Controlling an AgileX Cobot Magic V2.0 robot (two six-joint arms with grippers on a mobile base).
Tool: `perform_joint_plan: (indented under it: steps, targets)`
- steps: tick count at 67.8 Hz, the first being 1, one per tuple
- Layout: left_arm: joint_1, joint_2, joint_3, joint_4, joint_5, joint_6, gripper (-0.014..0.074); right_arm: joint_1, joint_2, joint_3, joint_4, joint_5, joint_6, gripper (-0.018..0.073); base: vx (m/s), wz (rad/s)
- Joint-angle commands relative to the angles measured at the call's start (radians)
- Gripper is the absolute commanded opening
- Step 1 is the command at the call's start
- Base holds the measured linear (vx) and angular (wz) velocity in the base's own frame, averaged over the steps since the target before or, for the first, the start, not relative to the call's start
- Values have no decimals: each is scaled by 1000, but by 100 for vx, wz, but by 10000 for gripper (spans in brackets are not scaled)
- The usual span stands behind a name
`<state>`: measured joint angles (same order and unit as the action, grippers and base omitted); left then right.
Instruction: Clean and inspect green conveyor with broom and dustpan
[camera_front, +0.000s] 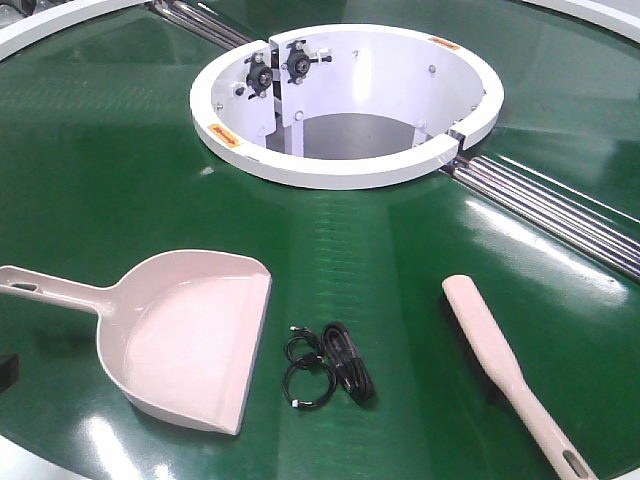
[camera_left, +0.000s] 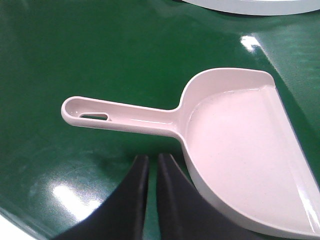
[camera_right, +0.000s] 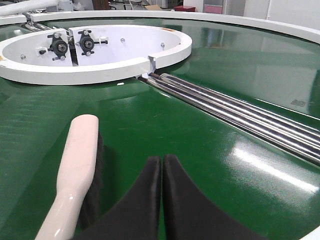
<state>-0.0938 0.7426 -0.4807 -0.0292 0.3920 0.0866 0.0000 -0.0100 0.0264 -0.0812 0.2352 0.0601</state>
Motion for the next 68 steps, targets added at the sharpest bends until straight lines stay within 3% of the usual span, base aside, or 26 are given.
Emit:
perform_joint_plan:
  steps: [1, 22, 34, 43, 59, 68]
  targets:
    - [-2, -1, -30, -8, -67, -2, 121, -4, -18, 21, -11, -69, -5, -9, 0, 0]
    - [-2, -2, -30, -8, -76, -1, 526, -4, -18, 21, -11, -69, -5, -9, 0, 0]
    - [-2, -2, -43, -8, -56, -12, 548, -4, -18, 21, -11, -70, -5, -9, 0, 0]
    - [-2, 51, -176, -7, 73, 10, 522, -4, -18, 21, -11, -70, -5, -9, 0, 0]
    - [-2, 298, -565, -8, 371, 222, 470, -4, -18, 21, -11, -70, -5, -9, 0, 0]
    - [-2, 466, -771, -8, 602, 468, 468, -4, -18, 21, -11, -70, -5, -9, 0, 0]
